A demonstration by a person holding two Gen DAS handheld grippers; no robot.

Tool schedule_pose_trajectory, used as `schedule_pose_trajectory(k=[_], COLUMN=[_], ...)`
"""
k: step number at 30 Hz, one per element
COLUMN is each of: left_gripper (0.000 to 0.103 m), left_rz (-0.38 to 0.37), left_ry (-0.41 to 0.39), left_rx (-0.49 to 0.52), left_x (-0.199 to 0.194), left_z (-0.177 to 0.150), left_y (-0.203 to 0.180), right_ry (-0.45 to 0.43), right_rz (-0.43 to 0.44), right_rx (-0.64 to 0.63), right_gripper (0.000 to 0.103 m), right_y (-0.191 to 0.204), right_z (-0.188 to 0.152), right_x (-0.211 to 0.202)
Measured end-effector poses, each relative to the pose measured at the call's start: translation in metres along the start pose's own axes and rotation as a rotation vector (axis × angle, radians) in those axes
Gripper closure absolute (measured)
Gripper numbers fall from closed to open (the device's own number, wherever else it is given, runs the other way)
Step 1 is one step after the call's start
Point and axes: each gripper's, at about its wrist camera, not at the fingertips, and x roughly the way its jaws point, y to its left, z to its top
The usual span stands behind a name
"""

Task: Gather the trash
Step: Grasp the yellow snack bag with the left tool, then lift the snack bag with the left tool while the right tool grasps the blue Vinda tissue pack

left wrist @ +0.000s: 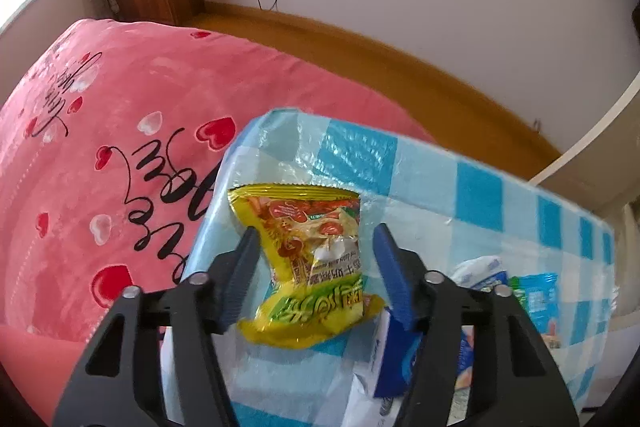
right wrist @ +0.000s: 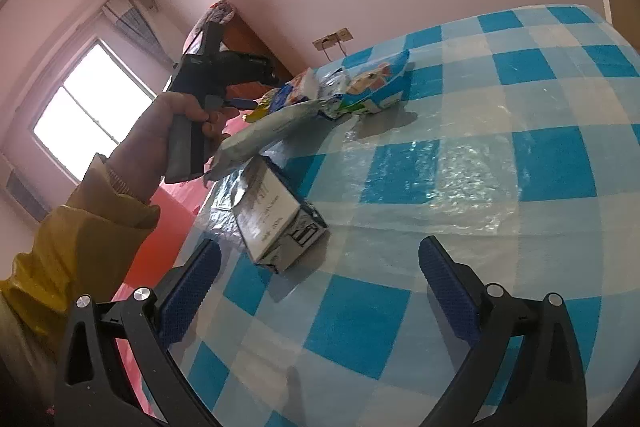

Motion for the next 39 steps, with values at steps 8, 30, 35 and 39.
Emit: schedule_pose_trajectory(k=[8,30,35,39], left_gripper=[0.065,0.066,0.070,0.072], left_rz=[0.023,-0.278,-0.297,-0.301], left_ry=[0.031,0.066,0.039,0.010], left_rx=[0.076,0.384,0.319,0.292], left_x=[0.004,-0.072,-0.080,-0.087], left_z=[-0.010,-0.163,-0.166,-0.164], left_y=[-0.018,-0.121,-0.109,-0.096], right_ry=[-0.015,-0.059,-0.045,-0.040], right_rz=[-0.003,-0.077,-0.103,-0.151], right_rx=[0.018,0.093,0.083,0.024], right_gripper=[0.005,0.005,0.005,0.005], right_y=[-0.007,-0.044,-0.047,-0.042], right_z=[0.002,0.008,0.009,0.015], right_x=[-0.005,-0.027,-0.023,-0.019])
